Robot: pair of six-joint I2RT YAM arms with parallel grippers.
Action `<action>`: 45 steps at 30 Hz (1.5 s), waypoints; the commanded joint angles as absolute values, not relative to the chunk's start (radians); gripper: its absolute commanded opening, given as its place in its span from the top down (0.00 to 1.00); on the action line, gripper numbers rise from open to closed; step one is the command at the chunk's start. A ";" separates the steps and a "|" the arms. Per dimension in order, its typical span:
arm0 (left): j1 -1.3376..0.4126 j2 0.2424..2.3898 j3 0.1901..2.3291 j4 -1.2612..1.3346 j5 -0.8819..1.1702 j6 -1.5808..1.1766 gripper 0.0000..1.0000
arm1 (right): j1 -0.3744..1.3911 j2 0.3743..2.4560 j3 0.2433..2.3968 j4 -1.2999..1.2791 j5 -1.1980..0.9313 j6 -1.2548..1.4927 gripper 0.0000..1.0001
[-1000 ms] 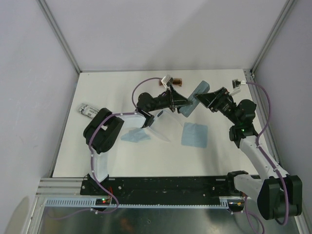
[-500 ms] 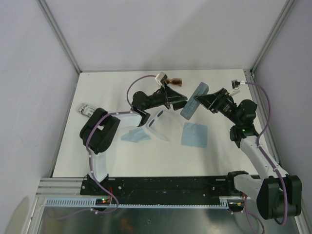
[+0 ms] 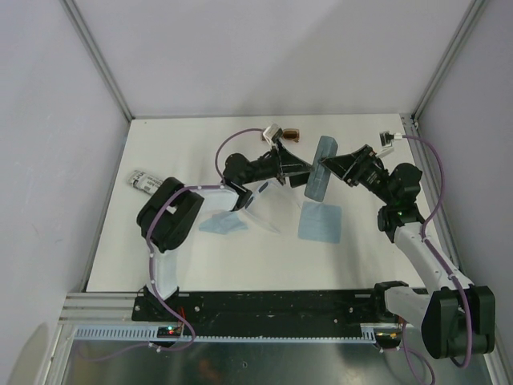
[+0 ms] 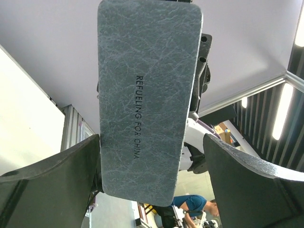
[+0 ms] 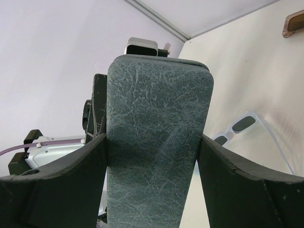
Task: Organize the sunglasses
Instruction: Open the sunglasses case at the center of the board.
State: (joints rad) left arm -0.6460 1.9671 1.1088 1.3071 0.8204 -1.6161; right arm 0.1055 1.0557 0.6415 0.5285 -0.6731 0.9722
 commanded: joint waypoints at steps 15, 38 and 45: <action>-0.658 1.995 1.162 1.396 0.844 -1.622 0.41 | 0.107 1.043 0.653 0.584 -0.701 0.996 0.58; -0.644 1.771 1.153 0.343 0.428 -0.814 0.77 | 0.323 1.174 0.819 0.009 -0.157 0.650 0.80; -0.602 1.784 1.121 0.424 0.561 -0.898 0.44 | 0.273 1.156 0.793 0.090 -0.279 0.704 0.80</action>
